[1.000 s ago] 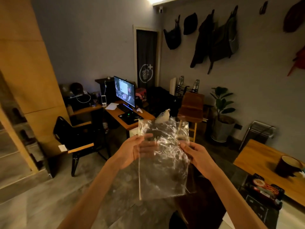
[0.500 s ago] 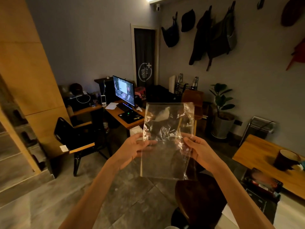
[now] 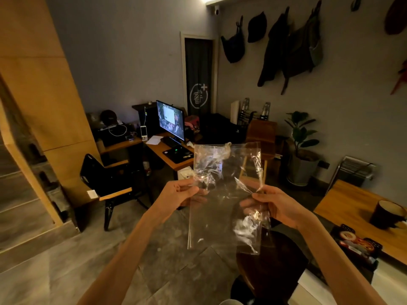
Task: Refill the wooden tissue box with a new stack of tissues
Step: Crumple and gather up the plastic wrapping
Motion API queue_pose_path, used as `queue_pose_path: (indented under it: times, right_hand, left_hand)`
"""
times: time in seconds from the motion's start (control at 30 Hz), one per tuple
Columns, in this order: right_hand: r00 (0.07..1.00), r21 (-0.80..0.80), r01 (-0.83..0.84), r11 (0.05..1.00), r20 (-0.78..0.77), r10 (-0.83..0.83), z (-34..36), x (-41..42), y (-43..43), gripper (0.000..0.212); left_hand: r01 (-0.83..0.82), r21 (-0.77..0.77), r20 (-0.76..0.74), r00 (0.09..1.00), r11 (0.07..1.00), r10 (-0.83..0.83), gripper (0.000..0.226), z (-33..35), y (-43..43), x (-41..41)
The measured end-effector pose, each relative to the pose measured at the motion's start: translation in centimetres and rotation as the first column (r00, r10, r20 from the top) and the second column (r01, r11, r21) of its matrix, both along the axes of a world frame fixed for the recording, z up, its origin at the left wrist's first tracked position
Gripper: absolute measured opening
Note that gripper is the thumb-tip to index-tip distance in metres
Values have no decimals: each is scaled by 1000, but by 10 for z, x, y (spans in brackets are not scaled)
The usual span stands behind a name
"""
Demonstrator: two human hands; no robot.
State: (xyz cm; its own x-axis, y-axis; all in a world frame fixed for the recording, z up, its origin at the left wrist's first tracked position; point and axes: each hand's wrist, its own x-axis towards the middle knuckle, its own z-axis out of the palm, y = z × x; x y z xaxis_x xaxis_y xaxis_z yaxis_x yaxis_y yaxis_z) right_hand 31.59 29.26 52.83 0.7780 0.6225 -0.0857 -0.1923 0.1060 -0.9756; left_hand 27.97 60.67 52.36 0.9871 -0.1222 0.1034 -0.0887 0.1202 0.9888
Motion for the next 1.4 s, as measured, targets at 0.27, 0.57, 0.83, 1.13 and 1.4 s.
queue_pose_path:
  times: [0.27,0.57,0.83,1.13,1.4]
  right_hand:
    - [981,34,185,982,50,-186,-19,-5,13,32]
    - [816,-365,-92,926,505,280,51,-2,53,50]
    - [979,116,-72,991,196,48,63,12,68,79]
    - [964,-205,266,942,59,-260,-66,-36,90,28]
    - [966,-84,170,982,-182,-183,-98,-12,60,37]
  left_hand:
    - [-65,90,191,980,994,47,36,-7,6,-33]
    - [304,426,-31,946,852,-322,38,49,18,-45]
    - [19,89,-147,989,996,-5,54,-14,3,-42]
    - [-65,-64,-304,952,996,43,48,-61,6,-37]
    - [-122,-21,-289,951,992,111,22,-114,2,-20]
